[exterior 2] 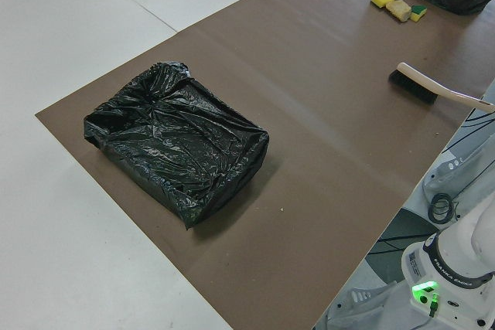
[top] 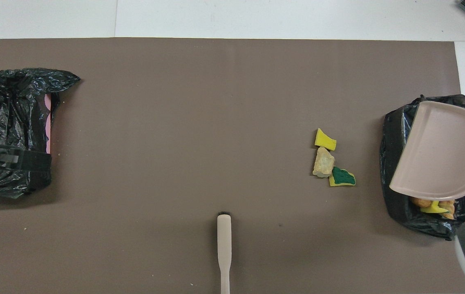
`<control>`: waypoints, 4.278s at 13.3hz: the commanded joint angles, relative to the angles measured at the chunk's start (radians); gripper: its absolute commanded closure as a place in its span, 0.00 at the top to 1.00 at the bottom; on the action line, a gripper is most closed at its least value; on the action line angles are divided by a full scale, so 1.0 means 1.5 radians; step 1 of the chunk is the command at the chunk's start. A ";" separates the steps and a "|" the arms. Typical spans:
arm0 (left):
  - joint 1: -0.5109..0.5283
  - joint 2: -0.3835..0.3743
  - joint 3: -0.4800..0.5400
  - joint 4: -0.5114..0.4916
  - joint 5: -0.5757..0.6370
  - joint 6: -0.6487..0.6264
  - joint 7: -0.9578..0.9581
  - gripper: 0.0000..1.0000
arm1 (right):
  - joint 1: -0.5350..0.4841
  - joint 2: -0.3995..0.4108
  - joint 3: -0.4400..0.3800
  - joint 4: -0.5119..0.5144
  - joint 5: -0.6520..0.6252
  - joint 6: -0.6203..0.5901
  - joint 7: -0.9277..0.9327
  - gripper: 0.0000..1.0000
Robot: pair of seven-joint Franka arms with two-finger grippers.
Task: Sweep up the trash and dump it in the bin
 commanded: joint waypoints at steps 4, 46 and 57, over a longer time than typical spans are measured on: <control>0.019 0.055 0.040 0.091 -0.038 -0.059 0.033 1.00 | 0.059 0.052 0.035 0.019 0.182 0.003 0.412 0.00; -0.011 0.056 0.035 0.069 -0.027 0.007 0.103 1.00 | 0.388 0.194 0.046 0.083 0.470 0.044 1.157 1.00; -0.155 0.159 0.035 -0.005 -0.014 0.199 -0.021 1.00 | 0.621 0.096 0.046 -0.260 0.551 0.339 1.346 1.00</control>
